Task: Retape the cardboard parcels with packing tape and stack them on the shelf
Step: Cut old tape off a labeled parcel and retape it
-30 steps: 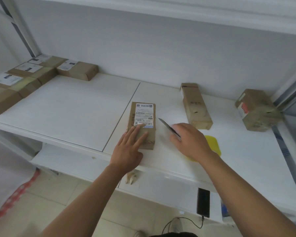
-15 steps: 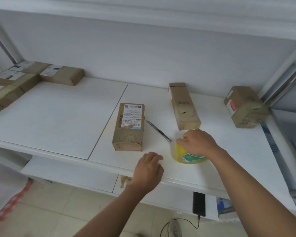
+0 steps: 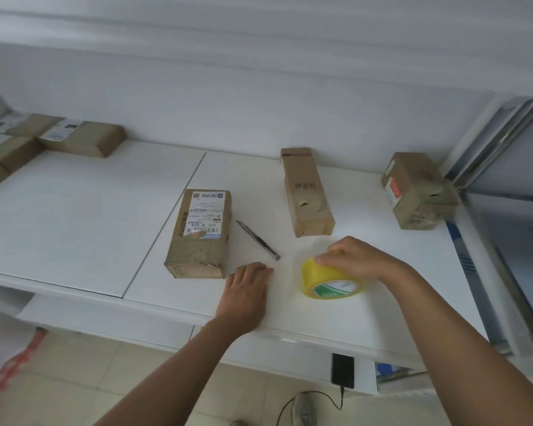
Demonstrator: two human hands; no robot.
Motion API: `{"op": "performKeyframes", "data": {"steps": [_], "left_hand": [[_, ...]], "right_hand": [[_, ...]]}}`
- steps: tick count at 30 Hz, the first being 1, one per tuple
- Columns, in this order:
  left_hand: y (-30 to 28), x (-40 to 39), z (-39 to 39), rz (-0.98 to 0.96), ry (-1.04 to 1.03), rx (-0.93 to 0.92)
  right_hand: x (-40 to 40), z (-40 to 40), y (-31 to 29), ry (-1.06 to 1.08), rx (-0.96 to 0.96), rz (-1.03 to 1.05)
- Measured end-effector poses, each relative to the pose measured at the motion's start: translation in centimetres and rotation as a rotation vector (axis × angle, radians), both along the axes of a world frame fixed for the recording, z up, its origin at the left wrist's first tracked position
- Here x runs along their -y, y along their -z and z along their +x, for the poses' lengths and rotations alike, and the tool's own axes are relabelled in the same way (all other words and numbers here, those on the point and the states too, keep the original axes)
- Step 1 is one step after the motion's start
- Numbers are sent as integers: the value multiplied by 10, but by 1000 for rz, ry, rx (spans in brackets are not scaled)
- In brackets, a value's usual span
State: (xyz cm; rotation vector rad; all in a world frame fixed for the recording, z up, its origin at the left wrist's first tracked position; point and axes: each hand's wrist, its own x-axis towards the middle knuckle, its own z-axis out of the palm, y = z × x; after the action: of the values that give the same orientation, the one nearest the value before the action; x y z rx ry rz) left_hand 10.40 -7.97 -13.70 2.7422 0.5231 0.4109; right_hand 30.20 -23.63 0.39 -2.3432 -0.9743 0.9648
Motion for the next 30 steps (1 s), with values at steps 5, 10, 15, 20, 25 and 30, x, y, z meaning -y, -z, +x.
{"op": "performKeyframes", "data": {"steps": [5,10,15,20,25,30], "left_hand": [[2,2,0,20,-31,-4],[1,1,-1,14,-25,26],[1,2,0,23,-29,9],[3,2,0,31,-24,13],[-1,0,1,-56,-37,-19],[-9,-13,7,-277,-53,-139]], "right_hand": [[-46,-27,-18,-224,314,-325],[-43,-31,-3,-214,523,-288],[-25,-19,5,-159,496,-186],[-13,-12,7,-136,461,-89],[-14,-12,9,-92,287,65],[-14,-9,22,-66,169,200]]}}
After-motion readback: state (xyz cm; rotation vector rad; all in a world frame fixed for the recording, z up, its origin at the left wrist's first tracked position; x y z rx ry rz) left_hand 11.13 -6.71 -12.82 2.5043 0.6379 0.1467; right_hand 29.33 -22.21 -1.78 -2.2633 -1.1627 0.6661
